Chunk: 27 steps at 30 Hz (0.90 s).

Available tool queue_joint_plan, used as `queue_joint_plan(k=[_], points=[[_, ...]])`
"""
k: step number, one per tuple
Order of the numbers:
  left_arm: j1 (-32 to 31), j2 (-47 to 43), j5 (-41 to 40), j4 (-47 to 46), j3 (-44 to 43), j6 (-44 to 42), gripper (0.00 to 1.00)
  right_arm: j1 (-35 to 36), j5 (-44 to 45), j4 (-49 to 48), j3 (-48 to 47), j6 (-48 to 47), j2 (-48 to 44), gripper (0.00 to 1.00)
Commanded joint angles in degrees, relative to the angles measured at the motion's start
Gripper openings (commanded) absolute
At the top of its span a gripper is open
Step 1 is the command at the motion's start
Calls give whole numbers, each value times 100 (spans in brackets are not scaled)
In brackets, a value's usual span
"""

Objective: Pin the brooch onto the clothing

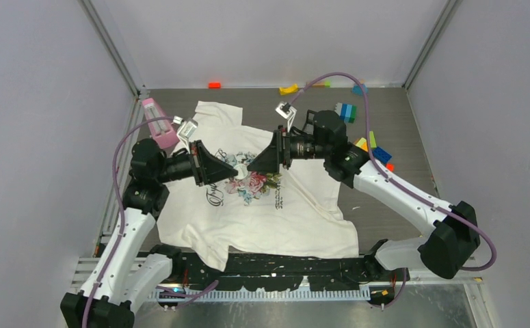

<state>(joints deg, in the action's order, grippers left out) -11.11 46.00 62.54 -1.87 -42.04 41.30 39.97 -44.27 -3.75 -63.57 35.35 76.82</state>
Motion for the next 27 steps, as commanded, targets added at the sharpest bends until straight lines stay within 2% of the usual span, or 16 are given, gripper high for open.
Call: queue_joint_plan(k=[1, 5, 12, 14, 20, 27], points=[[34, 343, 420, 167, -573, -778, 0, -6, 88, -592, 131, 187, -475, 73], [-20, 674, 548, -34, -808, -769, 0, 1, 150, -703, 249, 187, -738, 73], [-51, 615, 567, -975, -430, -235, 0, -2, 324, -1054, 677, 30, -1078, 78], [-106, 583, 646, -1292, -312, -26, 0, 2, 230, -1476, 899, 35, -1077, 78], [-290, 508, 798, -1326, -210, -46, 0, 2, -238, -3063, 1417, 996, -948, 80], [-408, 484, 833, -1331, -173, -34, 0, -2, -610, -3660, 1496, 1570, -896, 77]])
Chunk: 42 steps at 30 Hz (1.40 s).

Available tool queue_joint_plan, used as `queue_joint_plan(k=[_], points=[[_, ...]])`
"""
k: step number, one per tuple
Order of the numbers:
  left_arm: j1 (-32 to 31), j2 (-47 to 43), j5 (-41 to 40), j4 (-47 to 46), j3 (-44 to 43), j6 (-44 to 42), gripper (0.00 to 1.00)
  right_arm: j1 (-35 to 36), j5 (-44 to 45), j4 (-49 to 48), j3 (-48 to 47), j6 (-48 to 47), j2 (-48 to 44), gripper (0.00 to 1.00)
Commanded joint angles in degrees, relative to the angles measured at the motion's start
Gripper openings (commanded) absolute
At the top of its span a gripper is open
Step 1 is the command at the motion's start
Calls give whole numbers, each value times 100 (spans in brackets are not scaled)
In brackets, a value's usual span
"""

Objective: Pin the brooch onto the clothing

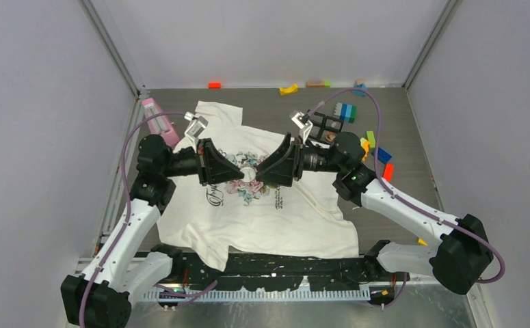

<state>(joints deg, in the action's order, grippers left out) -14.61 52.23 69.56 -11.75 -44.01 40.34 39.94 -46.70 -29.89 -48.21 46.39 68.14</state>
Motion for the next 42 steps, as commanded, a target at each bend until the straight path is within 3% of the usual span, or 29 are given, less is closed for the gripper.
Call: queue_joint_plan(k=[1, 9, 17, 42], points=[[-59, -181, 68, -352, 50, 60, 0, 2, -435, -1087, -40, 509, -26, 76], [-66, -191, 102, -600, 111, 229, 0, 5, -256, -582, 195, 104, -24, 69], [-130, -128, 141, -601, 94, 205, 0, 22, -452, -682, 120, 158, 287, 48], [-206, -21, 262, -522, 59, 124, 0, 154, -601, -1038, -128, 438, 674, 36]])
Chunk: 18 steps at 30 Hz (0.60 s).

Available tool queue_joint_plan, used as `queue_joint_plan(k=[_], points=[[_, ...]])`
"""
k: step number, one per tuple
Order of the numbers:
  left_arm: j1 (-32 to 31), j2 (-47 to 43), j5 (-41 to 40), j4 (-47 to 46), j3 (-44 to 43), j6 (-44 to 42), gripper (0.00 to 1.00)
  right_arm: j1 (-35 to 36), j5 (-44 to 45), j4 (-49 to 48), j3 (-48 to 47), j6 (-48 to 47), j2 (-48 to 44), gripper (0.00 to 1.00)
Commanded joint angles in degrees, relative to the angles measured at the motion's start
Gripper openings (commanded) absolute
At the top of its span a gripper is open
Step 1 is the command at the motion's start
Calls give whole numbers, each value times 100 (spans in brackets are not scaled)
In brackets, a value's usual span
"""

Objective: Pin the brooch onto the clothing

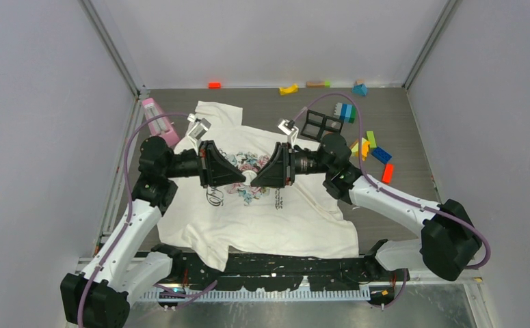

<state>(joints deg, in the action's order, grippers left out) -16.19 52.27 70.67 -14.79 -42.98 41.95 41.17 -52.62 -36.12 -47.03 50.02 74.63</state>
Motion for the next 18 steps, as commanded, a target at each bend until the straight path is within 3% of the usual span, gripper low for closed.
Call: queue_joint_plan(k=[1, 9, 18], points=[[-56, -24, 156, -210, -44, -38, 0, 32, -1, -427, -250, 86, 34, 36], [-152, 0, 203, -173, -50, -79, 0, 32, 96, -193, -434, 151, 330, 17], [-285, 66, 226, -96, -61, -139, 0, 40, 192, 15, -599, 184, 602, 6]])
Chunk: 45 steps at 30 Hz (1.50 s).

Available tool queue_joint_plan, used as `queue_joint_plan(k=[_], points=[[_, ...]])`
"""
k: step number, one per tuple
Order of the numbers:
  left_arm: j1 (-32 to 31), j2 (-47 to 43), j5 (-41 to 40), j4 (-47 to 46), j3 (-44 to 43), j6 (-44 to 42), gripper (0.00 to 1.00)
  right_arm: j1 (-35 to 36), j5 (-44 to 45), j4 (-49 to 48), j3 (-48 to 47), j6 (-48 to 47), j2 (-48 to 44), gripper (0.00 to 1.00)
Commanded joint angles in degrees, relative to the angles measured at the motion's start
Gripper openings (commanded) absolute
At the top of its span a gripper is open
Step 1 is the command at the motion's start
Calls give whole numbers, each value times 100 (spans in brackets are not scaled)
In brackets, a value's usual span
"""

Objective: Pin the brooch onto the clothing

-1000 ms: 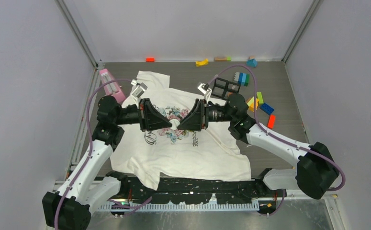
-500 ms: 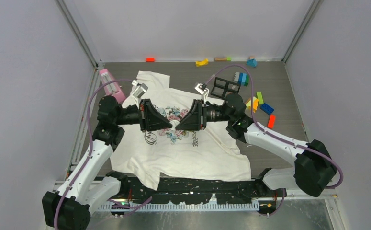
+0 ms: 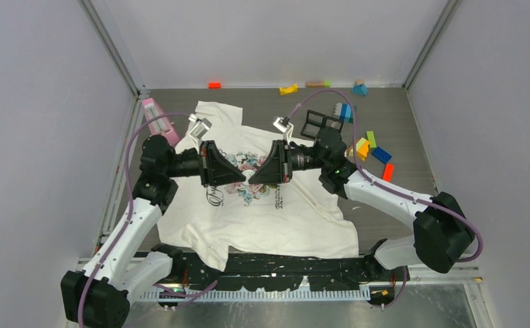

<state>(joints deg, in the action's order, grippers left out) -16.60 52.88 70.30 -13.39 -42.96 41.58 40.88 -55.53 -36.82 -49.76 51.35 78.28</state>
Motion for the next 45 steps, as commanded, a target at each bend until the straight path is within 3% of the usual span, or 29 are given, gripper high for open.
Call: queue_joint_plan(k=[1, 10, 13, 15, 18, 23, 25, 30, 36, 45], points=[[-254, 5, 264, -230, -68, -110, 0, 69, 515, 121, -343, 37, 275, 4], [-405, 35, 297, -119, -77, -209, 0, 62, 870, 1241, -745, -310, 602, 1], [-401, -10, 10, 598, -202, -756, 0, 66, 747, 999, -659, -257, 568, 2], [-397, -44, -492, 1675, -425, -1501, 0, 66, 687, 935, -593, -288, 445, 8], [-341, 4, -1166, 2695, -711, -2128, 0, 63, 762, 1338, -528, -688, 110, 26], [112, 99, -1612, 2552, -593, -1759, 0, 61, 1386, 2599, -534, -1750, -612, 64], [299, 149, -1609, 2347, -522, -1528, 0, 60, 1715, 3230, -580, -2137, -881, 72], [532, 229, -1555, 2148, -450, -1270, 0, 44, 2677, 4586, -637, -2653, -1458, 77], [600, 166, -1975, 2637, -570, -1592, 0, -382, 5255, 5975, -801, -2352, -1492, 82], [613, 18, -3523, 3801, -828, -2304, 0, -2299, 5813, 6889, -62, -1755, -596, 78]])
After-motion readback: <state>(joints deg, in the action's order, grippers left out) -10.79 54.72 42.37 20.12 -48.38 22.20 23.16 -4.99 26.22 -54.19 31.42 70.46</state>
